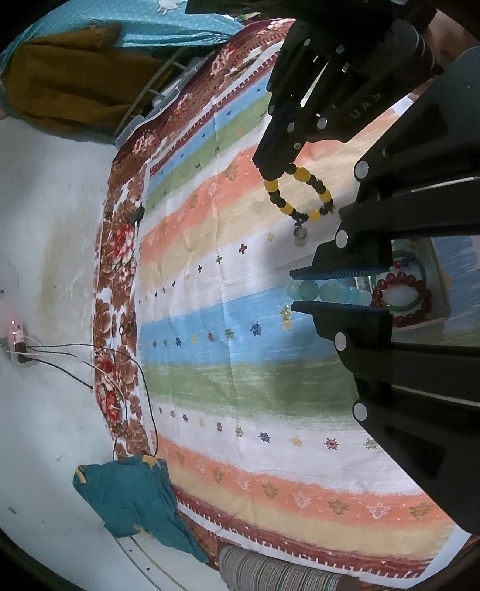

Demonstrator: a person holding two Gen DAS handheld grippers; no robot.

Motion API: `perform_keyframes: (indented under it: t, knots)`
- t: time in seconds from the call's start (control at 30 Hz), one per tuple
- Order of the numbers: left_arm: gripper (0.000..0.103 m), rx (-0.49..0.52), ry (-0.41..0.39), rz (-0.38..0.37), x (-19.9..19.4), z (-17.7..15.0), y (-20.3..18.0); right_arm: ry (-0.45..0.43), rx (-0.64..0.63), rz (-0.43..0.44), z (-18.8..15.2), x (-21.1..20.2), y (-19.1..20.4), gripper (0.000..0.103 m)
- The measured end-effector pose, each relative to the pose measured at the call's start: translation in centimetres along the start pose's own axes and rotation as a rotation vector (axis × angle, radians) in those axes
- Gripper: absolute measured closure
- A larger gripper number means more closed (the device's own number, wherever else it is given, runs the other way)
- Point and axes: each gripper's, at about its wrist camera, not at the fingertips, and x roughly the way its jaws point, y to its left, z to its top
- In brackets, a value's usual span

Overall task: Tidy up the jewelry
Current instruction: 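Lift and carry both bead bracelets back over the silver tin, then open both tools to drop the bracelets into the tin, then move both tools forward toward the two small rings on the cloth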

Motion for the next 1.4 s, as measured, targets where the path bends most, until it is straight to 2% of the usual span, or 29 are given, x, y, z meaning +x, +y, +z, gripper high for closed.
perform_keyframes:
  t: [0.3, 0.57, 0.6, 0.67, 0.7, 0.97, 1.17, 1.4]
  knots:
    - [0.092, -0.007, 0.01, -0.024, -0.8, -1.1, -0.2, 0.027, 0.014, 0.05, -1.6, -0.9, 0.4, 0.093]
    - [0.09, -0.013, 0.042, -0.029, -0.7, -1.7, -0.2, 0.048, -0.002, 0.06, -2.4, -0.8, 1.2, 0.093]
    - [0.084, -0.019, 0.045, 0.0, -0.6, -1.6, 0.0, 0.045, 0.007, 0.048, -2.4, -0.9, 1.0, 0.092]
    - [0.068, -0.036, 0.038, 0.011, -0.7, -1.5, 0.4, 0.045, 0.027, 0.03, -2.3, -0.9, 0.5, 0.074]
    - [0.066, -0.05, 0.036, 0.009, -0.8, -1.3, 0.7, 0.045, 0.04, 0.028, -2.2, -0.9, 0.2, 0.062]
    - [0.065, -0.111, 0.062, 0.025, 0.3, -0.8, 2.6, 0.096, 0.105, 0.0, -2.2, 0.5, -2.3, 0.059]
    - [0.062, -0.137, 0.072, 0.04, 1.6, -0.1, 3.4, 0.149, 0.101, -0.015, -2.5, 2.0, -2.6, 0.055]
    - [0.054, -0.108, 0.101, 0.072, 3.9, 0.9, 3.1, 0.175, 0.111, -0.021, -2.6, 3.2, -2.8, 0.05]
